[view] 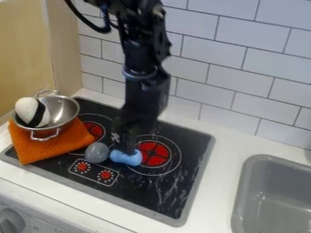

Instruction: Move the spoon to the right end of the stove

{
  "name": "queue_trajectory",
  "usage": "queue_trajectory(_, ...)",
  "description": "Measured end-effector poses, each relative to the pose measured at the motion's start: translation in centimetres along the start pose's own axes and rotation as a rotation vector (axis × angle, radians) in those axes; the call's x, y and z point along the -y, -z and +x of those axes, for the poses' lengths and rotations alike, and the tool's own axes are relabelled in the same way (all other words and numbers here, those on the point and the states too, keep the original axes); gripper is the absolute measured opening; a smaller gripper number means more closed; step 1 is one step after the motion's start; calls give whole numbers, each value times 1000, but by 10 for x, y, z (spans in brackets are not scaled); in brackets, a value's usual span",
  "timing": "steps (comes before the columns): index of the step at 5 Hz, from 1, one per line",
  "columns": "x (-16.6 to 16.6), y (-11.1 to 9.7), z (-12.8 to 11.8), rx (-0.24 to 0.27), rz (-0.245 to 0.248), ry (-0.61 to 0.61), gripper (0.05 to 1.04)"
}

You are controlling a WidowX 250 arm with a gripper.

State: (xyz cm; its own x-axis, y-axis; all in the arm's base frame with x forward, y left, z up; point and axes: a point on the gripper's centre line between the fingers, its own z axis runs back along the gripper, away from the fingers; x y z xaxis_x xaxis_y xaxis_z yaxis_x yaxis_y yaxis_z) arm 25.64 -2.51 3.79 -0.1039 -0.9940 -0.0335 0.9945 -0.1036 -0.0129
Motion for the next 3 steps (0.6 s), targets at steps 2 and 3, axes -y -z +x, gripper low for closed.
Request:
queue_trajectory(2, 4, 20, -2, -17, -42, -22, 999)
queue_trajectory(3, 6, 28, -1, -17, -65, -21, 999)
